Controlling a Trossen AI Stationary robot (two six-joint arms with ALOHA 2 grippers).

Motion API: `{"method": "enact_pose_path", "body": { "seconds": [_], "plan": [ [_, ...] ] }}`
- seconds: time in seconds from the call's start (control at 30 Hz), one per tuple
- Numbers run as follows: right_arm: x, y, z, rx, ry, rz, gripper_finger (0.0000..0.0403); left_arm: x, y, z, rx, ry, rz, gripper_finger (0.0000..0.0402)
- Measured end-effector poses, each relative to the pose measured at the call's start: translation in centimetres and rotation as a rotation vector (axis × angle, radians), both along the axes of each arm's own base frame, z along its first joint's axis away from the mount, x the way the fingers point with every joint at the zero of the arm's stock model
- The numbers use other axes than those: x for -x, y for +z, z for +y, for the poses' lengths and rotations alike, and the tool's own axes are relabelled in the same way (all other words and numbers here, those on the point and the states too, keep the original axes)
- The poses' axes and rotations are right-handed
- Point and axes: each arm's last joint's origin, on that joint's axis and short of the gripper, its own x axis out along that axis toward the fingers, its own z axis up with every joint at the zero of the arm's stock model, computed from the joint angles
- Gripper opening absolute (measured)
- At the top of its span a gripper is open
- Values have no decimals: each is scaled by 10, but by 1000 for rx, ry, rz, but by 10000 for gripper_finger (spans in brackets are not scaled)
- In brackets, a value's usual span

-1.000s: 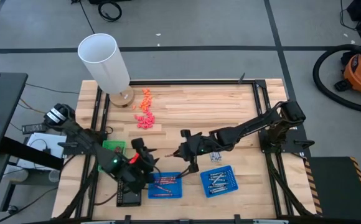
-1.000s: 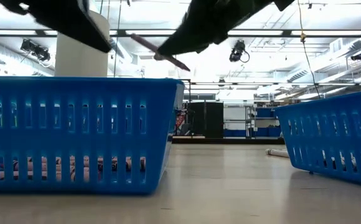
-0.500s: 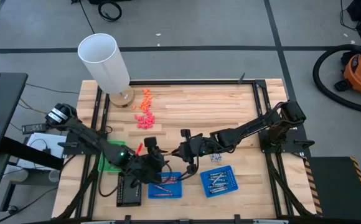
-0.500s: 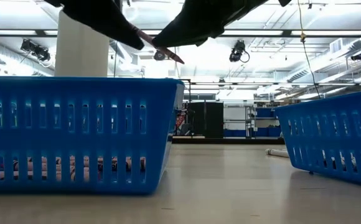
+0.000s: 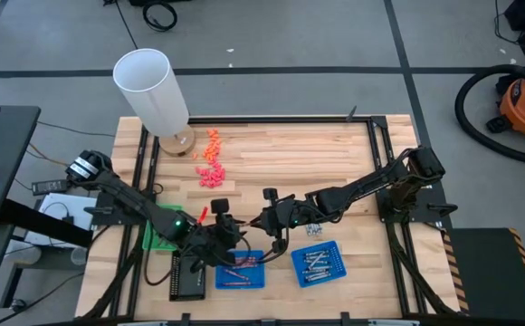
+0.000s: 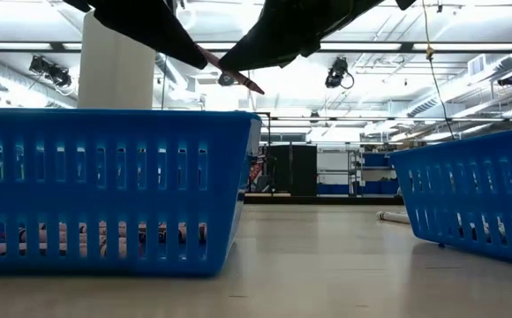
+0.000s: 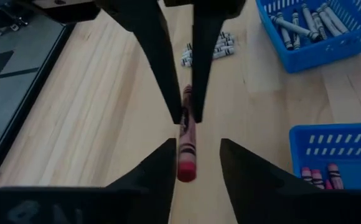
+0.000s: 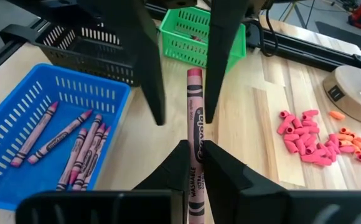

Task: Sort crayons
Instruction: Put the pink crayon into the left blue basket

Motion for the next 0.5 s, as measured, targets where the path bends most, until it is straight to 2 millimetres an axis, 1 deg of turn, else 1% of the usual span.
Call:
{"method": "enact_pose_path", "body": {
  "seconds": [0.33, 0.5],
  "plan": [
    [1, -1, 0, 0, -2, 13, 46, -5, 1, 8, 15, 21, -7, 67],
    [1, -2, 0, 2, -2, 18, 46, -6, 1, 10, 22, 19, -4, 33]
  ]
}}
